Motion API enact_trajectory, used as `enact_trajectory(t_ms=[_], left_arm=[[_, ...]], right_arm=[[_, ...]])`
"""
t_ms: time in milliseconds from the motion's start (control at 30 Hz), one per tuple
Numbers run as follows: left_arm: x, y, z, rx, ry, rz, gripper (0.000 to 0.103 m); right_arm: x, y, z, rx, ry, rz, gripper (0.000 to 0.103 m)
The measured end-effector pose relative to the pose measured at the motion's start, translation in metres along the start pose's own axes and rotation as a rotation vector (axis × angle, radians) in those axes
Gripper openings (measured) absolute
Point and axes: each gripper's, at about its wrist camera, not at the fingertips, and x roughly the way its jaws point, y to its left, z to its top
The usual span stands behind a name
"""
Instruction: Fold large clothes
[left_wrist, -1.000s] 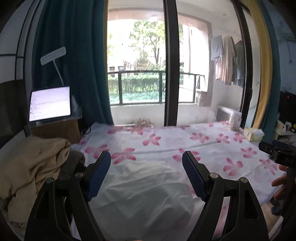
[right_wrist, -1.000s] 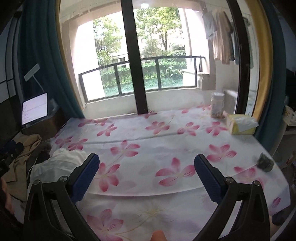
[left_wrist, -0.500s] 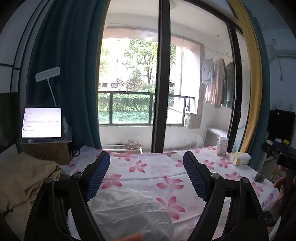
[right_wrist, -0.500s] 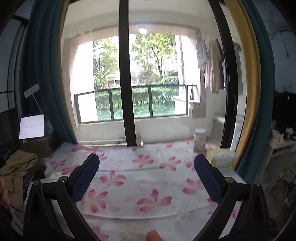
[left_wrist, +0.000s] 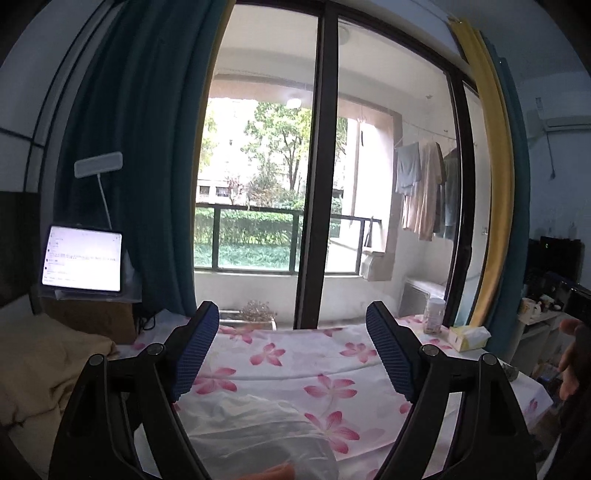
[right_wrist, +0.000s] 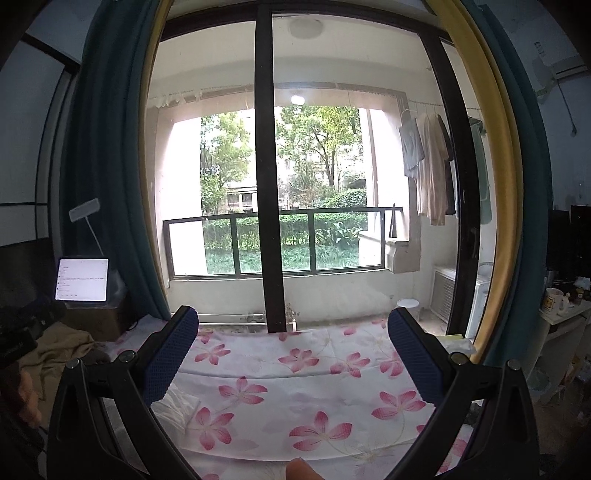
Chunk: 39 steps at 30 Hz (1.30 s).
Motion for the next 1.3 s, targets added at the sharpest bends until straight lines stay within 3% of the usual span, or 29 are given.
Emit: enact_trajectory(t_ms=[133,433,700,1300], left_arm=[[0.002,0.008,-0.009,-0.038,0.038,-0.031,0.085],[0.001,0.009,-0.016,0.000,0.063,0.065,0.085],[0.006,0.003,-0.022,0.028,0.102,0.050,0.085],[0.008,0.001,-0.024,0.026,0.109,0.034,0.085]], right_arm=[[0.009,0.005,-0.007,-0.003,0.030,0.003,0.101],[0.027,0.009,-0.024,0.003,0.104,0.017,0.101],[0.033,0.010,-0.029,-0.005,0.133,0.021,0.101],[0.036,0.011,-0.032,-0.009,0.152,0.030,0.101]])
